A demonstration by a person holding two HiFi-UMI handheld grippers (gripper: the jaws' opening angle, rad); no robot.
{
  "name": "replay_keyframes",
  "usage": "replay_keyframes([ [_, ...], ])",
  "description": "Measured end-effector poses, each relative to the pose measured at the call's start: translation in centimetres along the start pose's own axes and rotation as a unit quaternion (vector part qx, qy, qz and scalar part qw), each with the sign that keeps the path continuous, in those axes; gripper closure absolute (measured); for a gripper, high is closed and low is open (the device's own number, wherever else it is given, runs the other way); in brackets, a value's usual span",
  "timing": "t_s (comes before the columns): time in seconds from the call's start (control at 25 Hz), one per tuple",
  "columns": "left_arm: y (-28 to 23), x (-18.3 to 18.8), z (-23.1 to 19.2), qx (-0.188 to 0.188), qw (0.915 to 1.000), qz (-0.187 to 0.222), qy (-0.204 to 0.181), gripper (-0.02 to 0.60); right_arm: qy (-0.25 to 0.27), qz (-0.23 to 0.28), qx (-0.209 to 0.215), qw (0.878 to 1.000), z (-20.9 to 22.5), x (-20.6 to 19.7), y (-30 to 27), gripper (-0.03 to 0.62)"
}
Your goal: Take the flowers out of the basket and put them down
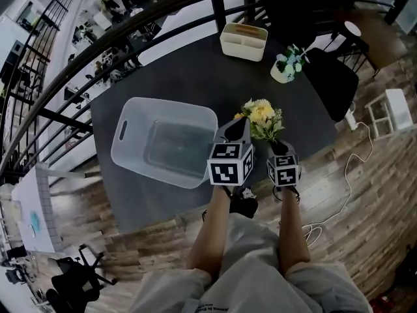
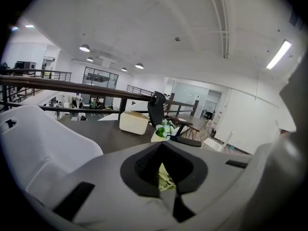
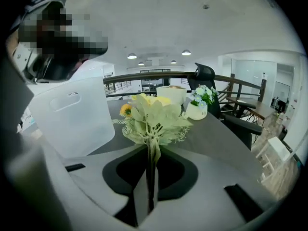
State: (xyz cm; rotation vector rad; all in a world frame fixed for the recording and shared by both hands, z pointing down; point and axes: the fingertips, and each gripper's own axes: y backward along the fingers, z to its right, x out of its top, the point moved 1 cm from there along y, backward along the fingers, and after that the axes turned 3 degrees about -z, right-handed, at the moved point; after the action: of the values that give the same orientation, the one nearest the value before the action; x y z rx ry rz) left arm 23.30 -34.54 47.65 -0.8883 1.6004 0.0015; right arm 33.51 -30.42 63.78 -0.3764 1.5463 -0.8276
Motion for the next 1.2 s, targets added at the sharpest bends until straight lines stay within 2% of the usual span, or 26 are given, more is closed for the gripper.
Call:
replay_keyframes([
  [0.24,-2.3,-1.9,-0.9,0.001,0.9993,-0.038,-0.004,0.554,-0.008,0.001,0.021,1.0,-0.8,-0.5,-4.5,0.516],
  [0.36,-2.9,-2.3,-1.1,0.008,0.999,-0.044,-0.006,0.554,-0.003,-0.005,0.023,1.0,-1.2,-0.3,-5.9,0.516],
  [0.6,-4.8,-3.0,-1.3,-0.002,0.998,-0.062,0.006,0.554,-0.027,-0.032,0.034,0.999,-1.0,-0.6,-7.9,0.514],
  [0.84,-7.0,-4.0,-1.7,-0.009,0.9966,-0.081,0.01,0.554,-0.025,-0.061,0.035,0.997,-1.0,-1.2,-9.5,0.508],
  [1.04,-6.9,-3.7,-1.6,-0.019,0.9963,-0.082,0.02,0.554,-0.039,-0.062,0.037,0.997,-1.2,-1.6,-9.0,0.477],
  [1.2,-7.1,-3.7,-2.1,-0.022,0.9959,-0.085,0.024,0.554,-0.049,-0.073,0.052,0.995,-1.2,-2.1,-9.6,0.408],
])
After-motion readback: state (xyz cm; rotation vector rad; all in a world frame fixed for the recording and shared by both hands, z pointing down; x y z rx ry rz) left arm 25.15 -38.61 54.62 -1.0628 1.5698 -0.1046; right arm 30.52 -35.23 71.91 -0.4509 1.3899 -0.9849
